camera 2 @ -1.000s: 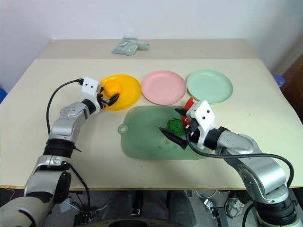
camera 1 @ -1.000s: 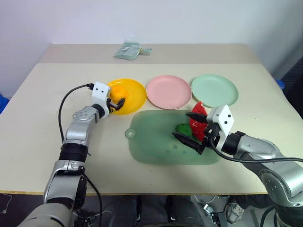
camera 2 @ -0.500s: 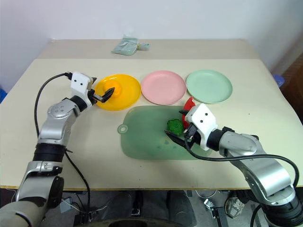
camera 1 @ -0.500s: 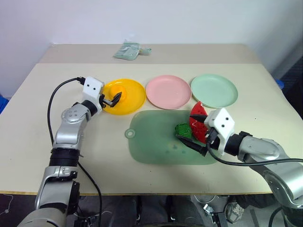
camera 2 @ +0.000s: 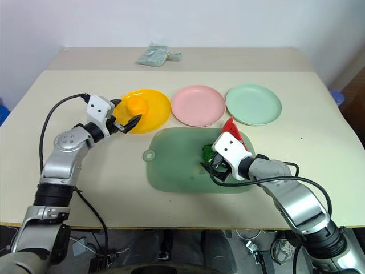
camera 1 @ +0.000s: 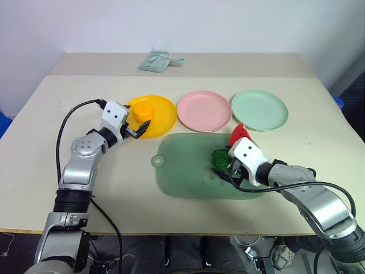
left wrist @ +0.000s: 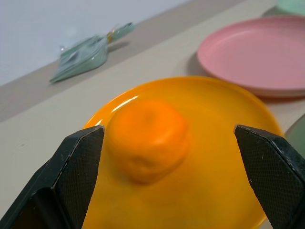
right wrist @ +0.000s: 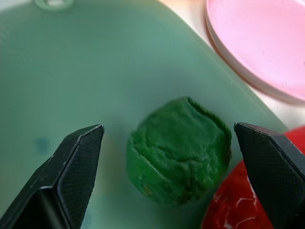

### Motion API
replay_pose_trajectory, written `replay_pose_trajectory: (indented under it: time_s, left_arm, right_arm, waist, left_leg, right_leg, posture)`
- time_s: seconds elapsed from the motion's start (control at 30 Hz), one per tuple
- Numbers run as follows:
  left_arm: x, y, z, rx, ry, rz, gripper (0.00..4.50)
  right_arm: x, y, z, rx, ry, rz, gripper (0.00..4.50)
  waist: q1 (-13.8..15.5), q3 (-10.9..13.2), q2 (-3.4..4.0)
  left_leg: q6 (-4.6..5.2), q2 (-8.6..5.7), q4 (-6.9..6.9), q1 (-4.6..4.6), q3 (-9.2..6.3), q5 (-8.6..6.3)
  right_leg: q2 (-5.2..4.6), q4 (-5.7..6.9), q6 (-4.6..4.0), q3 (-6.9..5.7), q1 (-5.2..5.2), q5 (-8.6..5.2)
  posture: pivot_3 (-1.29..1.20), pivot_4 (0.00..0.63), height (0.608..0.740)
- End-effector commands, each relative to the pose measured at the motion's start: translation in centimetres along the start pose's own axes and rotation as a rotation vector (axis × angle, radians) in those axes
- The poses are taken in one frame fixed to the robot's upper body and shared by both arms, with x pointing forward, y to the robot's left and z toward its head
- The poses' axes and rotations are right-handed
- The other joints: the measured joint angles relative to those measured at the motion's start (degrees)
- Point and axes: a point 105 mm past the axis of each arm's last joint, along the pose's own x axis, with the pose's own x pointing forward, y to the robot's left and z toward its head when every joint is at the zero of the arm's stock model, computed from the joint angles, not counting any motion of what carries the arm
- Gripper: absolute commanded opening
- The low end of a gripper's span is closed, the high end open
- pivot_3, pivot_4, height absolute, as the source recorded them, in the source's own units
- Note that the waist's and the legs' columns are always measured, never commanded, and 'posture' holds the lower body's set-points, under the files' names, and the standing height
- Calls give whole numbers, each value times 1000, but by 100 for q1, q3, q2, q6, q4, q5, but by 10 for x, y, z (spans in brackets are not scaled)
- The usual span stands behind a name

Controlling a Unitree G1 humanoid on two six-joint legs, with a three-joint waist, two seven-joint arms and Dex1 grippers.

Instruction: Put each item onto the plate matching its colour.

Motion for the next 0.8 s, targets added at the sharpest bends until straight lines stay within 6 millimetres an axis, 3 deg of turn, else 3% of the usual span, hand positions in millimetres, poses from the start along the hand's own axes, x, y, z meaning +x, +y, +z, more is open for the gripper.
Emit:
replay_pose_trajectory:
  time_s: [0.03,0.13,0.27,0.37,0.4,0.47,0.53,0.63,0.77,0.8]
  left_arm:
    - [-5,-2,17,12,-66,-25,4500]
    - [-7,-10,20,5,-77,-69,4500]
    - [-12,-26,18,1,-70,-167,4500]
    - [-18,-48,17,-12,-67,-291,4500]
    - [-21,-57,17,-21,-65,-340,4500]
    - [-27,-77,18,-54,-56,-448,4500]
    - [-33,-92,17,-82,-43,-532,4500]
    - [-37,-105,16,-96,-32,-599,4500]
    - [-32,-116,23,-83,-66,-609,4500]
    - [-31,-118,25,-82,-73,-609,4500]
  right_arm:
    - [1,-1,10,-19,-30,-13,3684]
    - [1,3,18,-51,-61,-1,2354]
    - [-8,-1,59,-104,-222,0,2354]
    - [-14,-36,94,-52,-338,-145,2354]
    - [-17,-57,100,-38,-344,-237,2354]
    - [-26,-115,89,5,-256,-467,2354]
    - [-31,-153,68,56,-164,-596,2354]
    - [-23,-177,45,103,-111,-620,2354]
    - [-6,-193,19,158,-76,-586,2354]
    - [-3,-195,15,166,-72,-577,2731]
  waist:
    - [-6,0,0]
    - [-15,0,0]
    - [-33,0,1]
    - [-79,0,1]
    - [-114,0,1]
    - [-108,0,1]
    - [-91,-1,-1]
    - [-122,-1,-1]
    - [-190,3,11]
    - [-192,3,11]
  left_leg:
    - [0,0,0,0,0,0]
    - [0,0,-1,0,0,0]
    - [1,0,-1,0,0,0]
    - [0,0,-2,0,0,0]
    - [1,0,-2,0,0,0]
    - [-1,0,-1,-1,-1,0]
    - [-2,-1,-1,0,-1,1]
    - [-1,-5,-8,0,-1,0]
    - [-4,-4,-16,0,14,3]
    - [-4,-3,-16,0,15,4]
  right_leg:
    - [0,0,0,0,-1,0]
    - [0,0,0,0,-1,0]
    - [1,1,0,0,-2,0]
    - [2,3,0,0,-3,0]
    - [2,3,0,0,-3,0]
    - [0,5,0,0,-3,0]
    - [-3,0,-1,-3,2,0]
    - [-7,-6,-3,-3,2,-1]
    - [-1,-1,-2,6,-9,-1]
    - [1,1,-2,7,-10,-1]
  posture:
    - [0,150,740]
    - [0,150,740]
    - [0,150,740]
    - [0,150,740]
    - [0,150,740]
    - [0,150,740]
    - [0,150,740]
    - [0,150,740]
    - [0,150,740]
    - [0,150,740]
